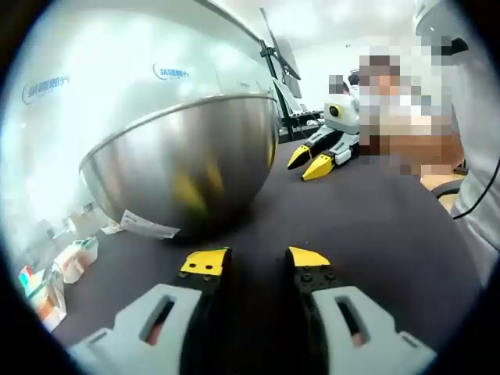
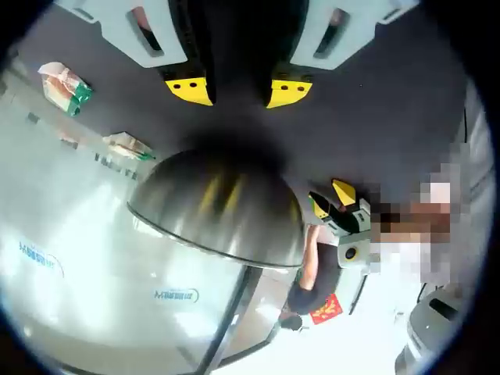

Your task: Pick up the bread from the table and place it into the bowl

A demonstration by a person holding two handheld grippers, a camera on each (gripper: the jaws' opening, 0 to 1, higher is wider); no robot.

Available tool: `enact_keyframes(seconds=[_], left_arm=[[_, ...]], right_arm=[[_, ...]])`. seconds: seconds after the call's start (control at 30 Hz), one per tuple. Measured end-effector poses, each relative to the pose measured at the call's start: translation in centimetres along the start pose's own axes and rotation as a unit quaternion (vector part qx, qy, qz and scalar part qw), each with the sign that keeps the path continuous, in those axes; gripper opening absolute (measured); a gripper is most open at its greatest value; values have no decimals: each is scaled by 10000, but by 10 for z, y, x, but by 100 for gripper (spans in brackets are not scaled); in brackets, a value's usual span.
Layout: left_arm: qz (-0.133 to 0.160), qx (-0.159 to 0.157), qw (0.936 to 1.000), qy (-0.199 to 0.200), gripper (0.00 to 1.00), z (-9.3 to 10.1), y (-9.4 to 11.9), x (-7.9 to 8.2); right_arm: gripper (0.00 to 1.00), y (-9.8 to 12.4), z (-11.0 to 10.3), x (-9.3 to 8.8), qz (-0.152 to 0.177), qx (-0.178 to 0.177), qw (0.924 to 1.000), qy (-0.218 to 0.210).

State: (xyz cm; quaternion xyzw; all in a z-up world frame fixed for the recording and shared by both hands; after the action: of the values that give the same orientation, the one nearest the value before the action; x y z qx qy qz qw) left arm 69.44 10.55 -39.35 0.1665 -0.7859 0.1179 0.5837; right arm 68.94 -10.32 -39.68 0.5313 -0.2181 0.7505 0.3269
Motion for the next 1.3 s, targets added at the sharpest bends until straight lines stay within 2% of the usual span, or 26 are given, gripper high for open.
enact_keyframes(seconds=[0.33,0.47,0.97,1.13,1.23,1.3], left_arm=[[-2,-2,10000,-7,22,1,0,0],[-2,7,10000,-13,22,1,0,0],[1,-2,10000,-96,21,1,0,0],[-2,0,9998,-175,21,2,0,1],[-4,7,9998,-194,21,2,0,1],[-7,11,9998,-222,20,2,0,1]], right_arm=[[22,1,0,1,4,-6,10000,4],[22,0,-2,2,25,18,9999,136],[24,-3,0,0,2,-30,10000,-46],[33,0,8,0,-42,-235,9997,-48],[32,7,25,0,-109,-730,9973,57],[31,12,36,1,-44,-1027,9946,-138]])
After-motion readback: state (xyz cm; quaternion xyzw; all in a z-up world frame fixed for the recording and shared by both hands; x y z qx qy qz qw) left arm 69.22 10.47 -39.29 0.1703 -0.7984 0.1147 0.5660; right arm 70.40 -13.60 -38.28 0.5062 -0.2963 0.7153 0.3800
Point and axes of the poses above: the point that each gripper's makers call its tool centre point, and the gripper's own axes: y roughly backward along the fingers, z roughly to its right, x roughly out of its top, the point moved 2 cm from there along y, roughly backward along the fingers, and after that the axes turned 14 degrees about z, right-handed, at the moved point
